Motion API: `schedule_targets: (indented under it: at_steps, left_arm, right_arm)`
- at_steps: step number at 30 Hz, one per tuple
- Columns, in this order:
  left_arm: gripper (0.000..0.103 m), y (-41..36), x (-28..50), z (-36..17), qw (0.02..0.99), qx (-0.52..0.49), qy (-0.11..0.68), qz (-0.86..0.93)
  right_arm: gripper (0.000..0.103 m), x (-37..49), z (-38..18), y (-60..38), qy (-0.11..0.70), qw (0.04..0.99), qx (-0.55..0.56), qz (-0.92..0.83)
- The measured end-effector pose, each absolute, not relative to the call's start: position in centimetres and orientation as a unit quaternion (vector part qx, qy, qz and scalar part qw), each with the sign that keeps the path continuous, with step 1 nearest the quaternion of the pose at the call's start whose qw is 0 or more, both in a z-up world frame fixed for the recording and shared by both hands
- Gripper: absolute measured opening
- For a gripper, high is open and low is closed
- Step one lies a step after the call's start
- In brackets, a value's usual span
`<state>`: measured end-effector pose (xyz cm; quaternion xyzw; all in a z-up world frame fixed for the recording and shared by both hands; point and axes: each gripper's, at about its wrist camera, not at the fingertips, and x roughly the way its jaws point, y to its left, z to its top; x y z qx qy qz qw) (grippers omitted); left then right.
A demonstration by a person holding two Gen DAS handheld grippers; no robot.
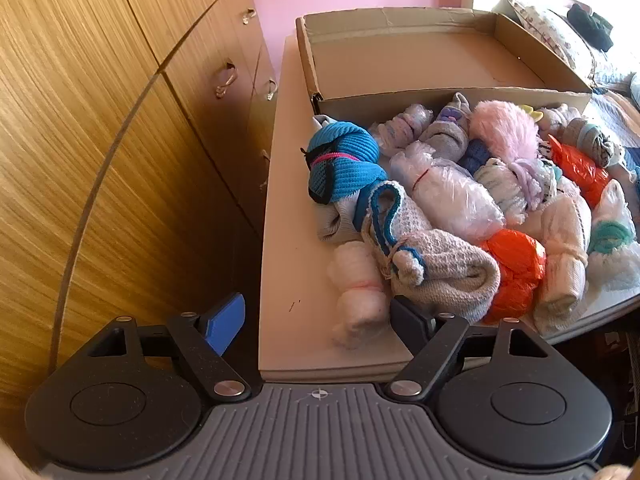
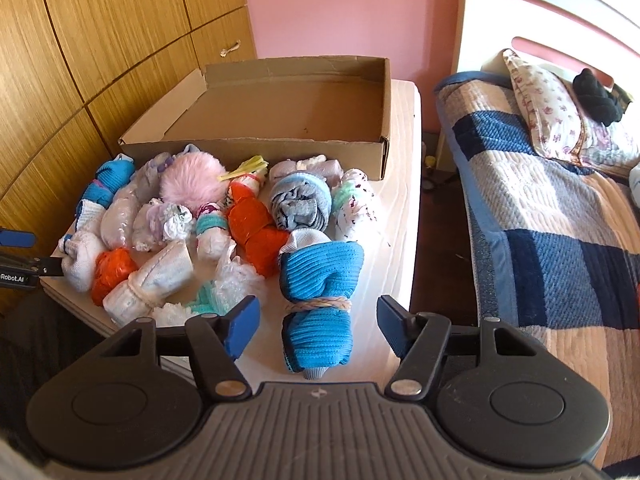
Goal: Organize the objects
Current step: 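Grasp the white knit bundle with the left gripper while the right grasps the blue sock roll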
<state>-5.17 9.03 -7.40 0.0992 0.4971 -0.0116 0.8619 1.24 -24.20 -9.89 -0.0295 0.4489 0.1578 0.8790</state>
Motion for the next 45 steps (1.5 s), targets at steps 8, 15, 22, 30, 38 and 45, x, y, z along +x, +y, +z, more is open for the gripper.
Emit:
schedule_targets:
  at_steps: [8,15,22,30,38,45]
  left_arm:
    - [0.075,8.9,-4.0,-8.7,0.857,0.098,0.506,-0.017]
    - [0.062,9.3,-3.7,-9.0,0.868,0.072,0.490,-0.034]
    - [0.035,9.9,-3.8,-8.8,0.871,0.031,0.487,-0.045]
    - [0.031,9.0,-3.9,-8.6,0.875,0.060,0.479,-0.040]
    - [0.031,9.3,-4.4,-6.0,0.887,0.048,0.458,-0.031]
    - [0.031,9.7,-4.2,-2.8,0.897,0.021,0.440,-0.032]
  right_arm:
    - [0.051,1.5,-10.4,-23.9,0.457,0.875,-0.036,0.157]
    - [0.044,1.7,-10.8,-23.7,0.466,0.870,-0.040,0.155]
    - [0.035,1.8,-11.3,-23.5,0.472,0.866,-0.044,0.156]
    - [0.033,1.6,-10.9,-24.0,0.463,0.872,-0.032,0.153]
    - [0.033,1.1,-10.0,-24.5,0.446,0.881,-0.013,0.158]
    - [0.033,0.5,-8.1,-25.8,0.430,0.889,0.019,0.157]
